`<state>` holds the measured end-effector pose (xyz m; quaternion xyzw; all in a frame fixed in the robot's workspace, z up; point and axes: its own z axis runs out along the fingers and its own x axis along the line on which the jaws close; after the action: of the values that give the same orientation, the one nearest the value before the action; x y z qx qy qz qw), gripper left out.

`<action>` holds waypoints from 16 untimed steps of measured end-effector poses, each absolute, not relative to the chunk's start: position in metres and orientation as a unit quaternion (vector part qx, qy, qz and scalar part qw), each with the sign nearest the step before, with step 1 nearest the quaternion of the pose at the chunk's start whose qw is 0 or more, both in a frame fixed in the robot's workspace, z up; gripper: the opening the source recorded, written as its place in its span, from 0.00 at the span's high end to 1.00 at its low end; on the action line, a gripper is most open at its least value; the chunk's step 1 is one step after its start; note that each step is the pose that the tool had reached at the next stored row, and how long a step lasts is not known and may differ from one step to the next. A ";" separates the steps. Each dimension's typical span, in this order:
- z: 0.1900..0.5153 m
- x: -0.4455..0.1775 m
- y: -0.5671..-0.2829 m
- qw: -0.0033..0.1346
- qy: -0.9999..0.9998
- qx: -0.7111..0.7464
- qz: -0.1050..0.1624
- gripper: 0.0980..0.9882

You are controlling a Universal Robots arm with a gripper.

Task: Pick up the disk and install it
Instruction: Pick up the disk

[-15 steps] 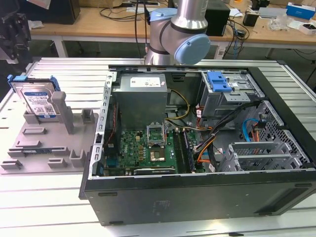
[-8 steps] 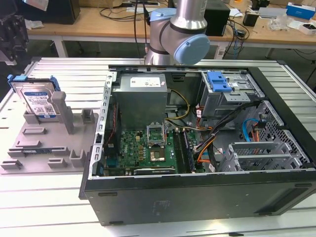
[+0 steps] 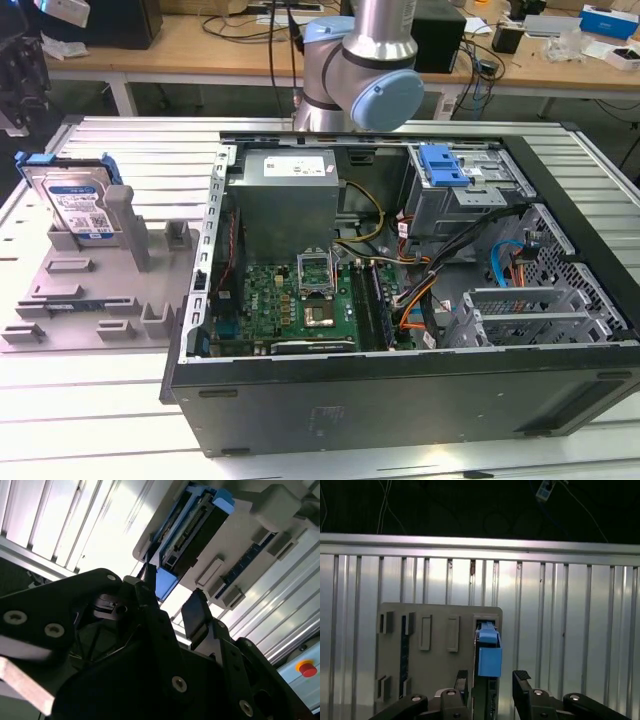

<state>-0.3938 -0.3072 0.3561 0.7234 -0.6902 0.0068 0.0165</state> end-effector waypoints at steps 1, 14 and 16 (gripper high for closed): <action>0.355 -0.394 -0.307 0.016 -0.690 0.724 0.007 0.57; 0.345 -0.397 -0.307 0.016 -0.676 0.737 0.007 0.57; 0.343 -0.398 -0.307 0.016 -0.676 0.737 0.007 0.57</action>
<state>-0.3976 -0.3066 0.3434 0.7369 -0.6758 0.0071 0.0163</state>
